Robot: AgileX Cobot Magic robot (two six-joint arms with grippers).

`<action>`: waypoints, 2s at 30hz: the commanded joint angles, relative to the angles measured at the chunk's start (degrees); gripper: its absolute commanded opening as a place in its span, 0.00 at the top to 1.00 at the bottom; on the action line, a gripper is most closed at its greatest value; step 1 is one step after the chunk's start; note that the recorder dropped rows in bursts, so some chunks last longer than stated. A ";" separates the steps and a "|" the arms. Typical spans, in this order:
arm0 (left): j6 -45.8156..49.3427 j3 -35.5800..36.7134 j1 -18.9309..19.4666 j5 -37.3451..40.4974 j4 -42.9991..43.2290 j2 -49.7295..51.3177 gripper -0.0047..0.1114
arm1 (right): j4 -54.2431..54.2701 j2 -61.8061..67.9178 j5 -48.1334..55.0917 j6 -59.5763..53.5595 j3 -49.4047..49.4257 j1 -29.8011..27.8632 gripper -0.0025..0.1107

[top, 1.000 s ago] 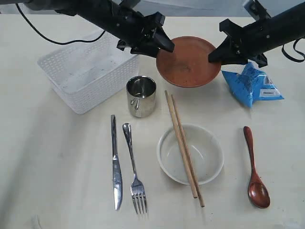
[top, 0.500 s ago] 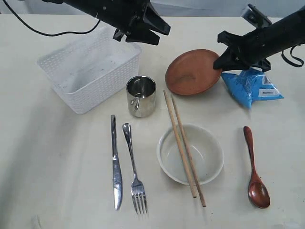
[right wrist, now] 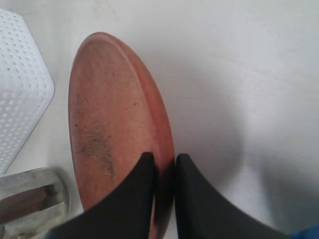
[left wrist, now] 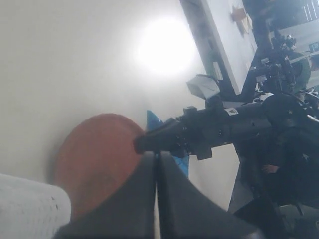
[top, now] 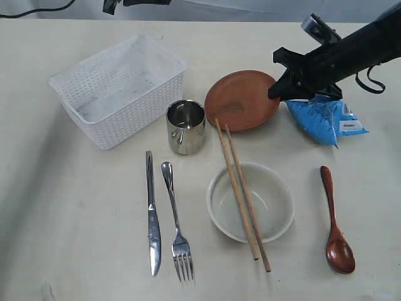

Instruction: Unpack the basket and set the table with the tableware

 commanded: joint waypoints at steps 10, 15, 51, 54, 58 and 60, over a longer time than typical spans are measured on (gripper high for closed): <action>0.40 -0.27 1.35 0.48 -0.75 -0.89 0.96 | -6.94 0.27 -0.25 4.42 -0.03 0.14 0.67; 0.40 -0.27 1.35 0.48 -0.75 -0.89 0.96 | -6.67 0.27 -0.47 4.42 -0.03 0.14 0.66; -0.72 -0.07 1.35 0.48 13.25 -5.10 0.96 | -41.33 -7.68 0.82 25.41 -0.03 -0.48 0.44; -0.72 -0.07 1.35 0.48 13.25 -5.78 0.96 | -41.41 -5.69 0.97 25.41 -0.03 -0.48 0.55; -0.87 -0.07 1.35 0.48 13.25 -6.54 0.96 | -41.87 -5.35 0.74 25.41 -0.03 -0.48 0.90; -0.87 -0.07 1.35 0.48 13.25 -6.85 0.96 | -41.87 -5.88 0.11 25.78 -0.13 -0.48 0.98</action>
